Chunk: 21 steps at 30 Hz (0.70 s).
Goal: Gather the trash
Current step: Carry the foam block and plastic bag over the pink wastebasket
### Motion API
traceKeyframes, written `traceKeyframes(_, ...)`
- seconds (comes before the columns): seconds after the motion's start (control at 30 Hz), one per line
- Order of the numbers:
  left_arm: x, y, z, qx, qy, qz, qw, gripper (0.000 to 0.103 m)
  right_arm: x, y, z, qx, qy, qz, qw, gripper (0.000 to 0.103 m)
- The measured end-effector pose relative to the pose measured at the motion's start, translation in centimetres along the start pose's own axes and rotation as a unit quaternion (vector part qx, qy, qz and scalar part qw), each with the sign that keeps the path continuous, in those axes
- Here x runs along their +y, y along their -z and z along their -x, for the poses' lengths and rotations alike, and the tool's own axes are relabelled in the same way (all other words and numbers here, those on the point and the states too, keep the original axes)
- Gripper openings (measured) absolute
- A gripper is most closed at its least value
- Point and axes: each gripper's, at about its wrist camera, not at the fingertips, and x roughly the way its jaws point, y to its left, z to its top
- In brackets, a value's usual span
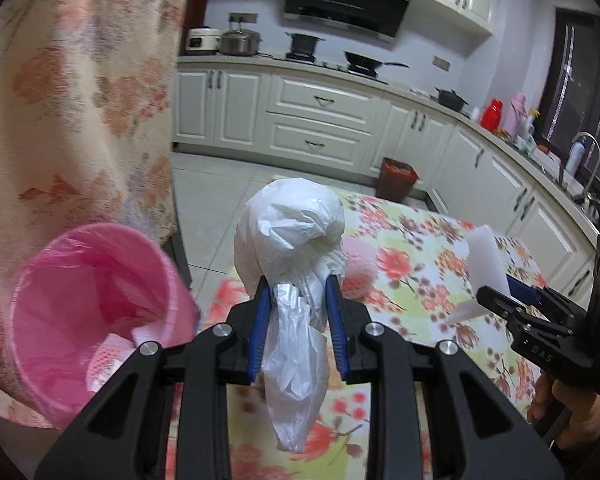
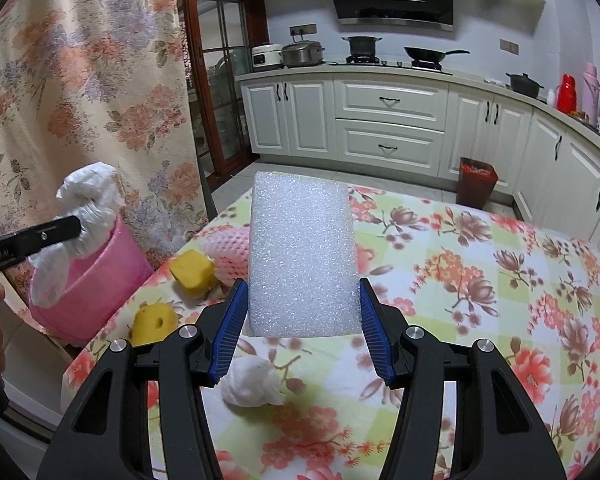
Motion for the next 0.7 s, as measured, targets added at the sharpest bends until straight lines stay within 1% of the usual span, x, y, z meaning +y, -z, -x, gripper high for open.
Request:
traceKeyframes(0.17, 3.1, -0.4, 1.9, -0.019, -0.023, 0.021, 0.9993, 0.027, 1.9, -1.0, -0.1, -0.004, -0.008, 0.015, 1.0, 0.053)
traceKeyframes(0.4, 8.5, -1.0, 4.8, -0.046, -0.063, 0.055, 0.9954, 0.027, 5.9, -2.9, -0.7, -0.013, -0.029, 0.04, 0.999, 0.053)
traceKeyframes(0.6, 11.8, -1.0, 6.2, -0.059, -0.087, 0.071, 0.9919, 0.027, 10.1, -4.4, -1.6, -0.017, -0.052, 0.064, 0.996, 0.053)
traceKeyframes(0.7, 12.8, -1.0, 6.5, -0.063, -0.099, 0.075, 0.9903, 0.027, 12.2, -5.1, -2.0, -0.018, -0.063, 0.075, 0.995, 0.053)
